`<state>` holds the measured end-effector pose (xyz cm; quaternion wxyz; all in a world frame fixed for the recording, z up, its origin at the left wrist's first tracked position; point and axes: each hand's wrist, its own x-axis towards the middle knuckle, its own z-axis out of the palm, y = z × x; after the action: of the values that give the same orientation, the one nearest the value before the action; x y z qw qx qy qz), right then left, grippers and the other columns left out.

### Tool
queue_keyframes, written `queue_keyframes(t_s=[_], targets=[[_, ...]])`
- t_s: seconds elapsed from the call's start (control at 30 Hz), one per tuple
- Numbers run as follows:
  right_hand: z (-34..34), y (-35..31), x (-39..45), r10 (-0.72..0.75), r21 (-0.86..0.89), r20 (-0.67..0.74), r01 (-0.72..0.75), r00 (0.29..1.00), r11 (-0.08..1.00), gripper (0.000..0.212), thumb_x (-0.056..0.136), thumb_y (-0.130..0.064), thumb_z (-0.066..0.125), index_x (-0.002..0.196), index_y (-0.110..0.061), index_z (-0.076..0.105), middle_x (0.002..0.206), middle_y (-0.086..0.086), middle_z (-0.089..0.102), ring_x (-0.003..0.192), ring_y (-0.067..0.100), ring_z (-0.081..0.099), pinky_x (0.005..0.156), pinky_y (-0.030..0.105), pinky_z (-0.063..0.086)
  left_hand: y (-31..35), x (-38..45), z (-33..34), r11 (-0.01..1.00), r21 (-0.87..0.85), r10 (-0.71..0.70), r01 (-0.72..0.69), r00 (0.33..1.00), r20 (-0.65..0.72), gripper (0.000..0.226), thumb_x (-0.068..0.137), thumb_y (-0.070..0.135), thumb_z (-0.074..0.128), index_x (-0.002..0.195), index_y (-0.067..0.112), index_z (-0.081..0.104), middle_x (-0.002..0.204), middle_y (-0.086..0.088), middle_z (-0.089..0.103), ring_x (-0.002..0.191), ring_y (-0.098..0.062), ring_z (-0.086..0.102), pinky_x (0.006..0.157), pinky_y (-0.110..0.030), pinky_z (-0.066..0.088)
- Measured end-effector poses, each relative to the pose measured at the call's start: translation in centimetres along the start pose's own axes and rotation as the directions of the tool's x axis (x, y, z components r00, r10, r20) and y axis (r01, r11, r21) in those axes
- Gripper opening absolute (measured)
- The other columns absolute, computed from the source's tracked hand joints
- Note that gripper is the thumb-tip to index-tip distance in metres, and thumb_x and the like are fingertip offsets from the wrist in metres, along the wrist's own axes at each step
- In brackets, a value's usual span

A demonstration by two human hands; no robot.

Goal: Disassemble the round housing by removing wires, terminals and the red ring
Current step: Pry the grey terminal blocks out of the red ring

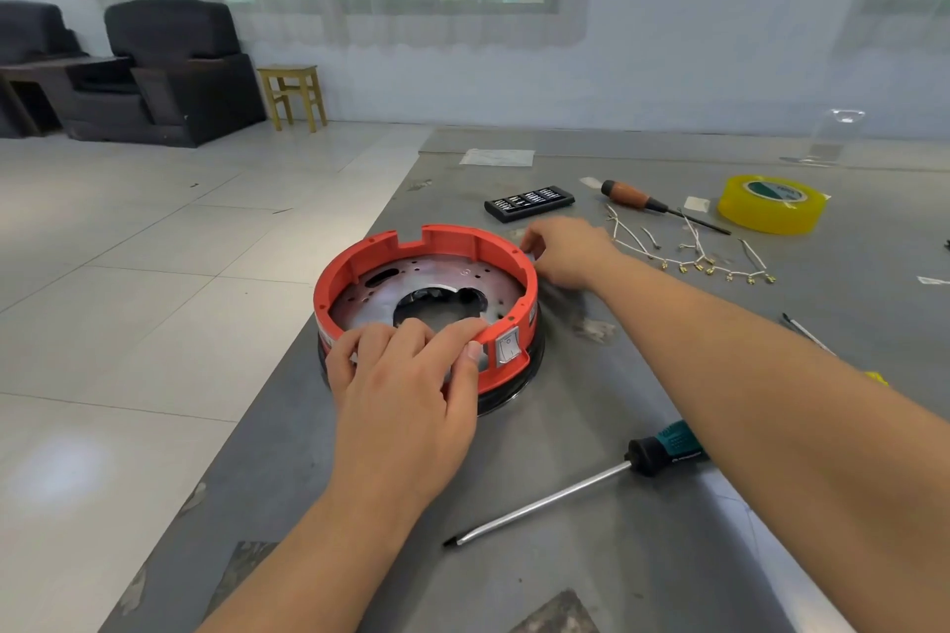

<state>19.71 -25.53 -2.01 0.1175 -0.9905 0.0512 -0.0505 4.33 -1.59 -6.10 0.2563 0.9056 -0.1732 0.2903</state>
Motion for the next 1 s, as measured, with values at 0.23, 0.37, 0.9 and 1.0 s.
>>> queue_keyframes(t_s=[0.23,0.37,0.9,1.0], targets=[[0.5,0.2,0.2,0.019,0.065,0.034,-0.021,0.999,0.998,0.057,0.087,-0.045,0.073,0.138,-0.031,0.051,0.123,-0.01,0.067,0.127,0.024,0.054,0.103,0.042,0.035,-0.5,0.3,0.4,1.0,-0.004,-0.014,0.014,1.0,0.004,0.034,0.102,0.039,0.043,0.122,0.043,0.071,0.081,0.013,0.057,0.093,-0.02,0.053,0.103,-0.039,0.028],[-0.1,0.8,-1.1,0.012,0.134,0.007,-0.013,1.0,0.991,0.073,0.081,-0.054,0.079,0.142,-0.027,0.049,0.133,-0.007,0.063,0.127,0.023,0.055,0.11,0.048,0.04,-0.7,0.3,0.5,1.0,0.005,0.005,-0.005,1.0,-0.007,0.035,0.103,0.041,0.042,0.124,0.044,0.071,0.08,0.013,0.056,0.092,-0.02,0.053,0.102,-0.038,0.027],[-1.0,0.2,-16.3,-0.211,0.249,-0.163,0.248,0.964,0.936,0.034,0.098,-0.041,0.06,0.13,-0.03,0.057,0.113,-0.015,0.061,0.097,0.012,0.064,0.091,0.042,0.054,-0.9,0.4,-0.5,0.998,-0.056,0.02,-0.018,0.999,0.031,0.051,0.091,0.075,0.046,0.117,0.044,0.077,0.078,0.01,0.059,0.094,-0.019,0.049,0.095,-0.03,0.021],[0.0,1.0,-19.3,-0.254,0.04,-0.137,0.262,0.957,0.964,0.037,0.101,-0.054,0.045,0.129,-0.031,0.054,0.12,-0.011,0.062,0.108,0.016,0.062,0.094,0.042,0.05,-1.0,0.1,-0.5,0.998,-0.068,0.012,-0.01,1.0,0.021,0.056,0.087,0.081,0.046,0.112,0.043,0.079,0.08,0.011,0.062,0.097,-0.021,0.05,0.098,-0.036,0.027]])
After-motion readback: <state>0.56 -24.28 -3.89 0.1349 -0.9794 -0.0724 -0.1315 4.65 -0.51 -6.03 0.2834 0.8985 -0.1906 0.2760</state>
